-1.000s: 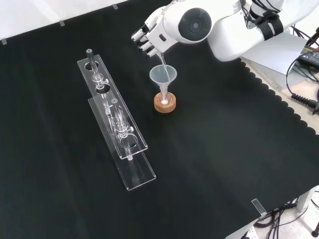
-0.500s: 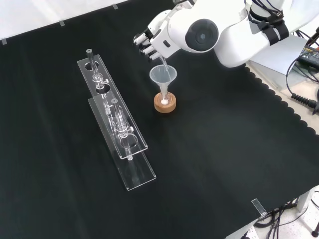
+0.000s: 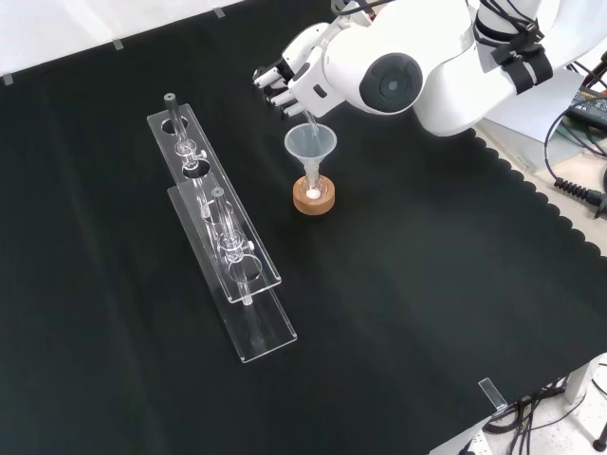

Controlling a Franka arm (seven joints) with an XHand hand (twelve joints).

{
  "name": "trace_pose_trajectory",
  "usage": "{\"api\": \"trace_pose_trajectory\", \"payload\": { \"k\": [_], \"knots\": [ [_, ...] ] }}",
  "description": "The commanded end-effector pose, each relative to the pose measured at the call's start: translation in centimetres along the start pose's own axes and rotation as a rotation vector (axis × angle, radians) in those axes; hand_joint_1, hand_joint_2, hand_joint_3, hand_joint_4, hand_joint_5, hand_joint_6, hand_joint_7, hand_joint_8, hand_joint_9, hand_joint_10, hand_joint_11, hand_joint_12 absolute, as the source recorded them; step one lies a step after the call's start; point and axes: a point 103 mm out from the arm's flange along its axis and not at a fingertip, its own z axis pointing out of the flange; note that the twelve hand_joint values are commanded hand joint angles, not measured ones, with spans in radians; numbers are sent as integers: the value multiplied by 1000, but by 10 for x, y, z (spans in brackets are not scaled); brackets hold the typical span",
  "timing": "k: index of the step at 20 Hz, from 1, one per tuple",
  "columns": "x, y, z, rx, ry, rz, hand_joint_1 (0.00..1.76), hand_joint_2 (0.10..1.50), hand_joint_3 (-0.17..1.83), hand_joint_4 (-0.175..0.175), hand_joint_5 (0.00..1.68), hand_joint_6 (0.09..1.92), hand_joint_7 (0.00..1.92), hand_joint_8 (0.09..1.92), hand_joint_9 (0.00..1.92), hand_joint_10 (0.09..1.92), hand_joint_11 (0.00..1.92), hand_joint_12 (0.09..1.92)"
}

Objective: Pour all the NaCl from the weighing funnel into the round-bottom flask.

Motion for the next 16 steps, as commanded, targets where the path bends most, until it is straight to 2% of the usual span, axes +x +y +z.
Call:
{"api": "trace_pose_trajectory", "payload": {
  "k": [1, 16],
  "knots": [
    [-1, 1, 2, 1, -16, -2, 1110, 652, 733, 175, 1202, 831, 765, 644, 1077, 345, 693, 1130],
    [-3, 1, -3, 22, -74, 11, 1111, 649, 734, 175, 1206, 825, 751, 647, 1067, 345, 685, 1133]
  ]
}}
